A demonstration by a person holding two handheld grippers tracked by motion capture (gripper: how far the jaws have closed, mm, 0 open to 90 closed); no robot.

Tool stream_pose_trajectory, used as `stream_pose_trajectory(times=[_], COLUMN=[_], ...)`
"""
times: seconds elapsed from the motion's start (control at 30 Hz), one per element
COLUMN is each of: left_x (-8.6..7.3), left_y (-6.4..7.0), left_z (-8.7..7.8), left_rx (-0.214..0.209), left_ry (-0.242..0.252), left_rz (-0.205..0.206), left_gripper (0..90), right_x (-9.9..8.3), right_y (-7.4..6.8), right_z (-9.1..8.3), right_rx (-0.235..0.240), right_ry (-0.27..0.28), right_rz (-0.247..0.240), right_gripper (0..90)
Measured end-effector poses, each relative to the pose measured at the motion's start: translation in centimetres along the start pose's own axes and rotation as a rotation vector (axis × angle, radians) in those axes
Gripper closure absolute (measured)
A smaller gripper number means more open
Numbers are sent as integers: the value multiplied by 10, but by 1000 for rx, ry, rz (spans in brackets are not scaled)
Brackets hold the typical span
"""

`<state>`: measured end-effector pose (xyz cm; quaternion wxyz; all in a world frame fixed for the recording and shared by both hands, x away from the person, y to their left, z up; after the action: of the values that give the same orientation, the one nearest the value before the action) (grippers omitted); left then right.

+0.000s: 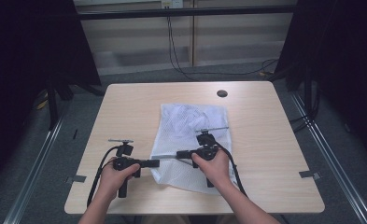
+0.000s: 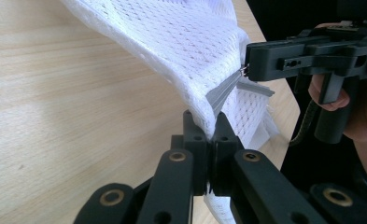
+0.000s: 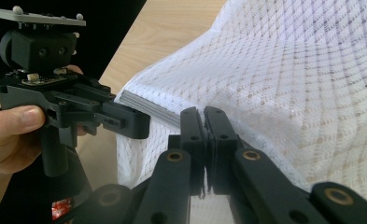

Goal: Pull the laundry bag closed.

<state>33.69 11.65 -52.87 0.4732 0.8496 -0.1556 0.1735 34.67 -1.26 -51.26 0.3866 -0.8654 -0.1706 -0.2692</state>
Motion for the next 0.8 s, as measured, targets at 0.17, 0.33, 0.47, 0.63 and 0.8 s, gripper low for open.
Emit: stream_pose_trajectory(times=[0.17,0.33,0.47,0.63,0.8], left_x=[1,0,1,1,1], left_y=[-2,0,0,-1,-2], left_z=[-1,0,-2,-1,-1], left_rx=[10,4,6,9,11], left_ry=[6,3,15,14,7], left_rz=[-1,-6,-19,-14,-2], left_gripper=[884,884,884,884,884], right_x=[-1,-2,-2,-2,-2], right_y=[2,5,7,8,8], right_z=[-1,-3,-5,-8,-9], right_rx=[-6,-9,-12,-18,-10], right_ry=[-1,-1,-3,-2,-1], right_rz=[4,1,3,0,4], right_gripper=[877,877,877,877,877])
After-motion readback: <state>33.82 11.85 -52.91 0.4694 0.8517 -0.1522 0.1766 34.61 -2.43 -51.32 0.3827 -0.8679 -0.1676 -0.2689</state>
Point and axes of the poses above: each handheld gripper's, and its own axes: z roughly forward along the jaws, x roughly out of its top, y roughly to its right, the point moved 10 cm from there along z, roughly forward along the jaws, and after that the axes turned 5 degrees about -z, right-handed, at the moved point
